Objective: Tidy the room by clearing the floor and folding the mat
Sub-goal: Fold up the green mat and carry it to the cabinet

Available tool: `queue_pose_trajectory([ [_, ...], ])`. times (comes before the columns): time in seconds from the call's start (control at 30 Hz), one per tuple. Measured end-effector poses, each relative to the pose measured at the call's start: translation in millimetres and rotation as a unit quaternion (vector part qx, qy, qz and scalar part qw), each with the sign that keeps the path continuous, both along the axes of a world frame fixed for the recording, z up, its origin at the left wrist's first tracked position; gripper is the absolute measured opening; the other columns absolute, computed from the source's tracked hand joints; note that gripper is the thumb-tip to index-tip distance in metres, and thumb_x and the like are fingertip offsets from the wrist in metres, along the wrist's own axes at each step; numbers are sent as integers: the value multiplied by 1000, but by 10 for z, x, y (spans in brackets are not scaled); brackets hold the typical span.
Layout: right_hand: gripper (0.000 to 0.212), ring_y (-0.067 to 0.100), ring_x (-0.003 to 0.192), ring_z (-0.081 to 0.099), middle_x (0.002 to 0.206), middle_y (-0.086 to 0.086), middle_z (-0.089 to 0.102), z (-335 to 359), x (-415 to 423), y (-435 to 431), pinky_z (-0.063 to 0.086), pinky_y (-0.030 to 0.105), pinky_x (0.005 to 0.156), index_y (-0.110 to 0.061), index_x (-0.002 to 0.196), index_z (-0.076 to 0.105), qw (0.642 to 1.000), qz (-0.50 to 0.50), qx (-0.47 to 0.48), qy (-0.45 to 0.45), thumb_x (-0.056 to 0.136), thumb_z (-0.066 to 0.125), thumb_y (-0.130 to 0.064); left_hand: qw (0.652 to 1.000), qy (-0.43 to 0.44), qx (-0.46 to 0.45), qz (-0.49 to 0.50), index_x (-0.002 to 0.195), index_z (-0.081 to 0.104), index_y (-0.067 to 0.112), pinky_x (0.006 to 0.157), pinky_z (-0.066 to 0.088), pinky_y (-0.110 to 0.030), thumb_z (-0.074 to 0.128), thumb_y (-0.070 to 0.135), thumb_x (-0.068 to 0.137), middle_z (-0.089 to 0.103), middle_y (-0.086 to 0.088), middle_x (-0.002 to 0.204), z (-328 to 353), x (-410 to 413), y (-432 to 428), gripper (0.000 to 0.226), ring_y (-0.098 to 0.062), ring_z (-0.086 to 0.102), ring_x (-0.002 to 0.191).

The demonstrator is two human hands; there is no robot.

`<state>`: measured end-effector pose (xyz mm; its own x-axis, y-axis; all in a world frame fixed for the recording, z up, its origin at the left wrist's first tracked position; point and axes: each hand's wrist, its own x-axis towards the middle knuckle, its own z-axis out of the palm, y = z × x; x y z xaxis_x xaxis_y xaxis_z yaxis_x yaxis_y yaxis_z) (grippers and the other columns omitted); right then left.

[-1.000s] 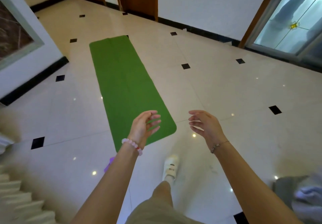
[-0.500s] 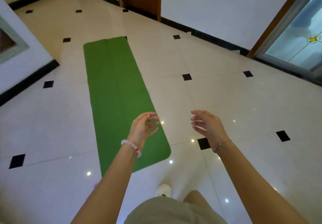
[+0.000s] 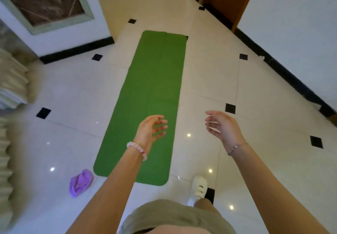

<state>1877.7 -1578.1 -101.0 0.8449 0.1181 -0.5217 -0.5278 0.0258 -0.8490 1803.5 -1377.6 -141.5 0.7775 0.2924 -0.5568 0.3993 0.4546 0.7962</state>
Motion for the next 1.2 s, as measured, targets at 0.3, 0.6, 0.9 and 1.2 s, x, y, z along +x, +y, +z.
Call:
queue_pose_trajectory([
  [0.3,19,13,66,58,72,3,62,-53,1252,-394,51,21,66,-10,88,67,992,125,1,18,92,48,-10,991,36,-9,127,98,60,11,79,52,-33,46,16,96,65,-4,90,-11,846,-606,16,-19,62,86],
  [0.6,20,15,67,58,73,3,63,-264,2298,-217,51,25,70,-12,86,67,980,196,-9,25,93,48,-10,978,48,-26,202,96,62,11,78,52,-35,47,17,96,65,-4,89,-198,1613,-524,15,-20,63,84],
  [0.9,19,17,69,58,75,5,62,-202,3708,305,49,27,71,-10,87,67,972,234,-29,19,92,49,-9,965,40,-46,256,93,63,12,81,53,-35,48,16,96,66,-4,87,-228,2846,-131,16,-20,63,83],
  [1.2,21,15,66,58,73,4,62,-178,4830,798,51,23,64,-13,84,68,972,234,-19,18,92,49,-9,974,34,-35,221,98,61,11,80,53,-35,45,15,97,66,-4,88,-63,4092,105,17,-19,64,82],
])
